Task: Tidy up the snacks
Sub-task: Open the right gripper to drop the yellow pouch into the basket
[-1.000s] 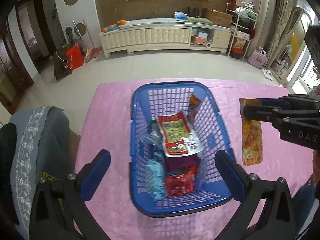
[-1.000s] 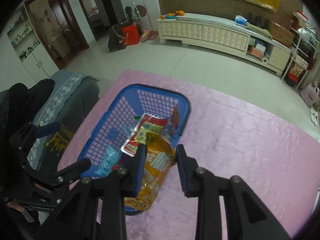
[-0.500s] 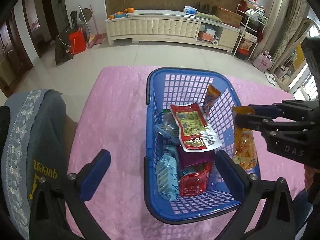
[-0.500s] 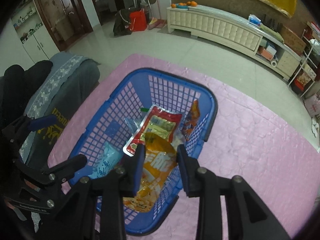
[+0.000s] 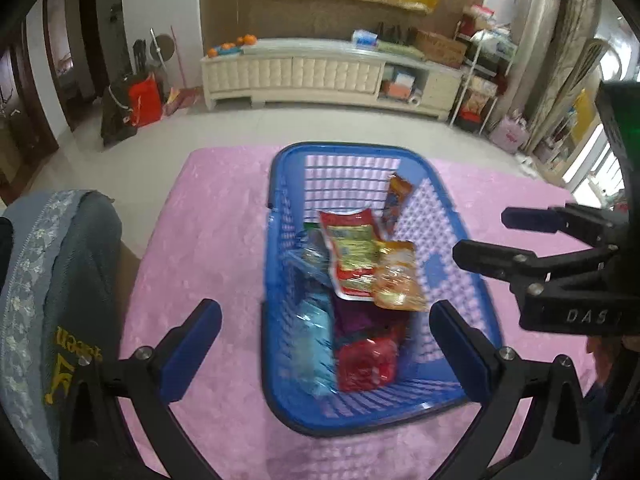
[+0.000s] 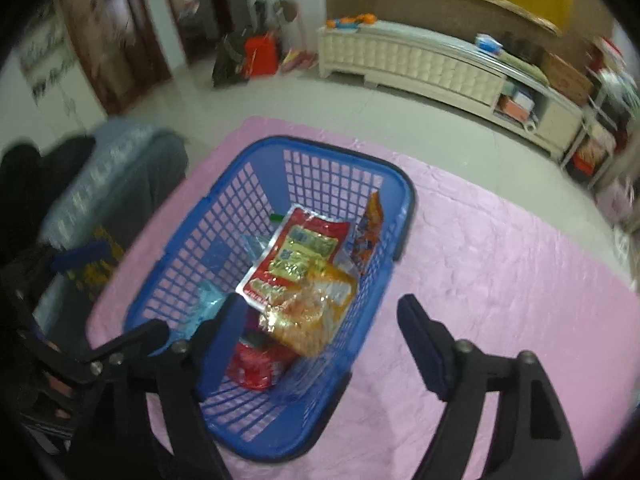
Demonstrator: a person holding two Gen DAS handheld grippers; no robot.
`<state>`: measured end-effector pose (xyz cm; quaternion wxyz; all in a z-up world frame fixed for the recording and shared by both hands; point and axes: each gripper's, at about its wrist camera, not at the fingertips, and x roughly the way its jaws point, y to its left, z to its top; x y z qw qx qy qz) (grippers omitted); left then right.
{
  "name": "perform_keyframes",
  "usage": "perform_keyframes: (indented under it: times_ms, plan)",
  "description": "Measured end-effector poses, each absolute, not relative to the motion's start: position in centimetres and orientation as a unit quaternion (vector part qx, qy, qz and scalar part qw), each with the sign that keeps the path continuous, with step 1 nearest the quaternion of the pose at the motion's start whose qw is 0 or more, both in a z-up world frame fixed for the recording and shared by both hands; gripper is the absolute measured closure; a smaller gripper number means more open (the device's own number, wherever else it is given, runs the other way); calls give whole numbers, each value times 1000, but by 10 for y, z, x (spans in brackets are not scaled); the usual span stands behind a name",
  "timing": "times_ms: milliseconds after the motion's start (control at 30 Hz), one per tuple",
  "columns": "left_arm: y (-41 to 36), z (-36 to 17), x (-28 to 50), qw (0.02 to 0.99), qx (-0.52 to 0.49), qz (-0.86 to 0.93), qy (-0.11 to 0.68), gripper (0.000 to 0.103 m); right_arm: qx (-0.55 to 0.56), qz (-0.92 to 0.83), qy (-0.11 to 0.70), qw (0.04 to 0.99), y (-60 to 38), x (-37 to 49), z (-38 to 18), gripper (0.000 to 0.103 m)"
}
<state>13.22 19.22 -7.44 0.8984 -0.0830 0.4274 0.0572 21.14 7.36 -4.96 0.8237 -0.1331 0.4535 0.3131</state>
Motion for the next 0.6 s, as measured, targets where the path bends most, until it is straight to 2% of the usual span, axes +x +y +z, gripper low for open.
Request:
perform_keyframes:
  times_ms: [200, 333, 600]
  plan:
    - [163, -76, 95, 912, -99, 42, 395, 0, -116, 288, 414, 856, 27, 166, -44, 17]
    - [146, -70, 64, 923, -117, 49, 364, 0, -114, 271, 384, 875, 1, 135, -37, 3]
    - [104, -33, 4, 950, -93, 62, 291, 0, -86, 232, 317, 916, -53, 72, -5, 0]
